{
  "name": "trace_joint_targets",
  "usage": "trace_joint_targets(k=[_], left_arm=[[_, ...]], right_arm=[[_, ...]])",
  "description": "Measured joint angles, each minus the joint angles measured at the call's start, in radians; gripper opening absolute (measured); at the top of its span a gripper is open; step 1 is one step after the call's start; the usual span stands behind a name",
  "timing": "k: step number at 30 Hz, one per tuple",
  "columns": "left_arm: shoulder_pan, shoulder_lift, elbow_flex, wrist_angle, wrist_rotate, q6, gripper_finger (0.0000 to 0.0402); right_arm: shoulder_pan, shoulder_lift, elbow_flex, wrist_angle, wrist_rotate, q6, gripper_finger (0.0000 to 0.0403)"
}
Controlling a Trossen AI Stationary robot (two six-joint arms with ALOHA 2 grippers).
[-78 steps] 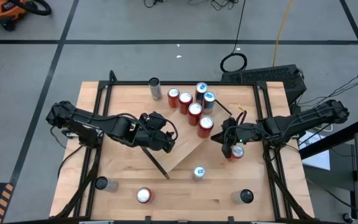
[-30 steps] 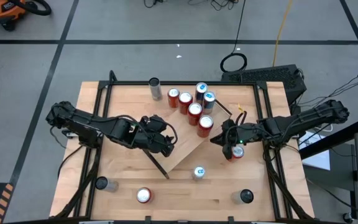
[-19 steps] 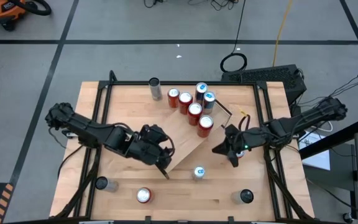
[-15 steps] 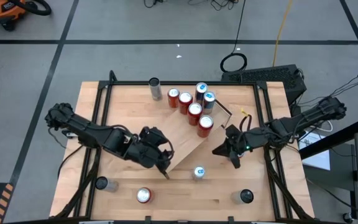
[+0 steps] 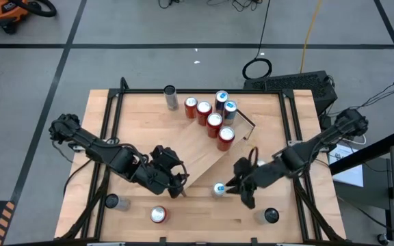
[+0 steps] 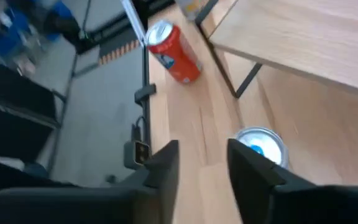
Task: Place canned beverage on shelf
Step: Put the blue soda can on the shelf
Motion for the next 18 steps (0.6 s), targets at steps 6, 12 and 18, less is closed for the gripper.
trace_joint_targets(k=[6,12,18], left_arm=[[-0.005,0.000,0.000,0.001,-0.001,-0.007,0.0253],[-0.005,0.000,0.000,0.023,-0.002,-0.009,0.0253],[-0.005,0.000,0.000,0.028,-0.002,-0.009,0.0253]], right_arm=[[0.015,0.143,0.103,-0.042,0.067,-0.128,0.0226],[0.016,0.225,0.132,-0.112,0.128,-0.149,0.0346],[0.008,0.265,0.132,-0.182,0.132,-0.135,0.0394]])
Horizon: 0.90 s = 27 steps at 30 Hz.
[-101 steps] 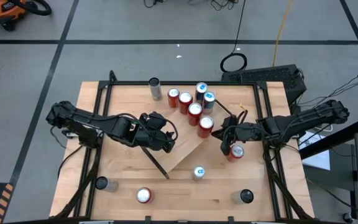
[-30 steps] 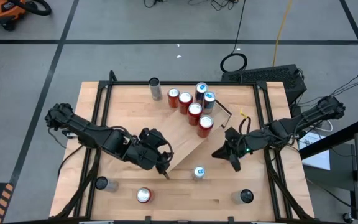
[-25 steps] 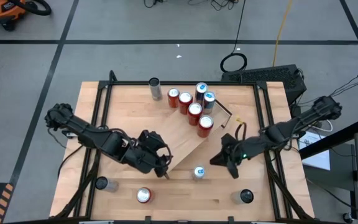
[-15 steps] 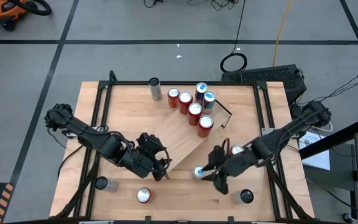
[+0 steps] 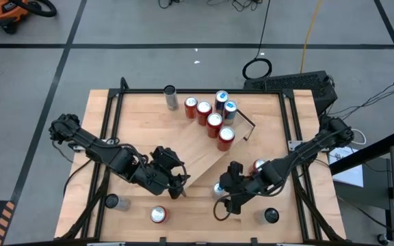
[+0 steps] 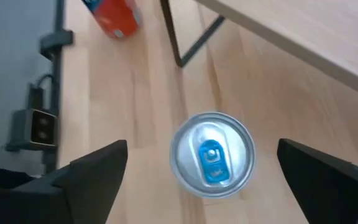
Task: Place canned beverage on shelf
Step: Put the blue soda can on the shelf
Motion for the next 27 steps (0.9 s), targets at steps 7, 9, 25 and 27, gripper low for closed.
trace_joint_targets(k=[7,9,25,27], left_arm=[[0.001,0.000,0.000,0.000,-0.003,-0.015,0.0253],[0.001,0.000,0.000,0.000,-0.004,-0.020,0.0253],[0.001,0.000,0.000,-0.002,-0.004,-0.018,0.0253],[0.001,0.000,0.000,-0.004,-0.004,-0.017,0.0253]], right_arm=[[-0.019,0.074,0.000,0.005,-0.004,-0.010,0.0395],[-0.023,0.091,0.000,0.004,-0.005,0.004,0.0392],[-0.061,0.103,0.000,0.007,-0.089,0.000,0.0275],[-0.062,0.103,0.000,0.007,-0.092,-0.007,0.0260]])
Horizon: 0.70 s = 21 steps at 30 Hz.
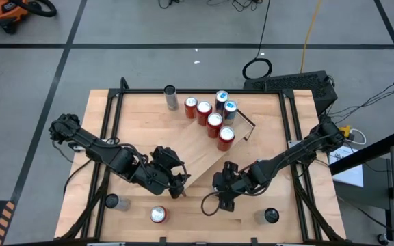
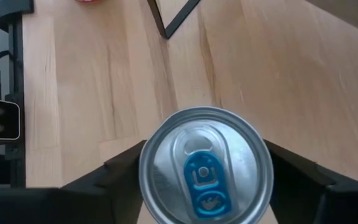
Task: Place canned beverage on shelf
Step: Put the blue soda can on the shelf
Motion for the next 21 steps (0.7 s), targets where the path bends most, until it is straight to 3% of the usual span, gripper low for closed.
trace_joint_targets(k=[9,21], left_arm=[[0.000,0.000,0.000,0.000,0.000,-0.001,0.0253],[-0.001,0.000,0.000,0.022,0.030,-0.001,0.0253]], right_arm=[[0.000,-0.006,0.000,0.014,-0.045,0.015,0.0208],[0.003,-0.059,0.108,-0.005,-0.124,-0.027,0.0207]])
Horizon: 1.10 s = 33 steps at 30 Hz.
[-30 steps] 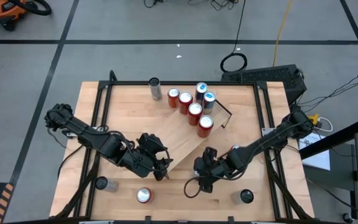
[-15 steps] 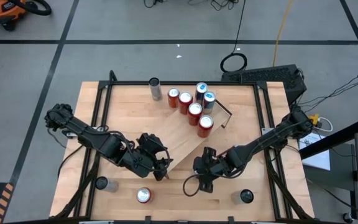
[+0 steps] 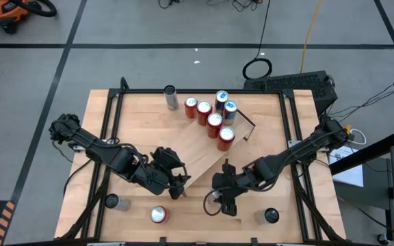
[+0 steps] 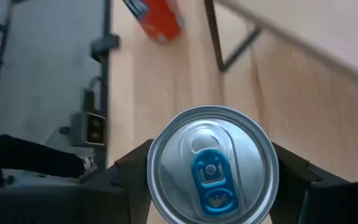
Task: Place canned beverage on shelf
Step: Put the blue soda can on the shelf
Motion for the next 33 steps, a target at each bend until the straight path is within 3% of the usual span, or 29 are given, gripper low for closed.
trace_joint_targets(k=[6,16,21,33], left_arm=[[-0.018,0.000,0.000,0.098,0.029,0.065,0.0261],[-0.021,0.000,0.000,0.324,0.036,0.110,0.0338],[0.010,0.000,0.000,0.398,0.114,0.157,0.0360],[0.147,0.000,0.000,0.454,0.312,0.282,0.0361]], right_arm=[[-0.008,-0.076,0.065,0.007,0.001,-0.049,0.0207],[-0.023,-0.224,0.081,0.004,0.003,-0.132,0.0208],[-0.039,-0.283,0.081,0.010,0.002,-0.178,0.0208],[-0.088,-0.403,0.081,0.050,0.000,-0.293,0.0208]])
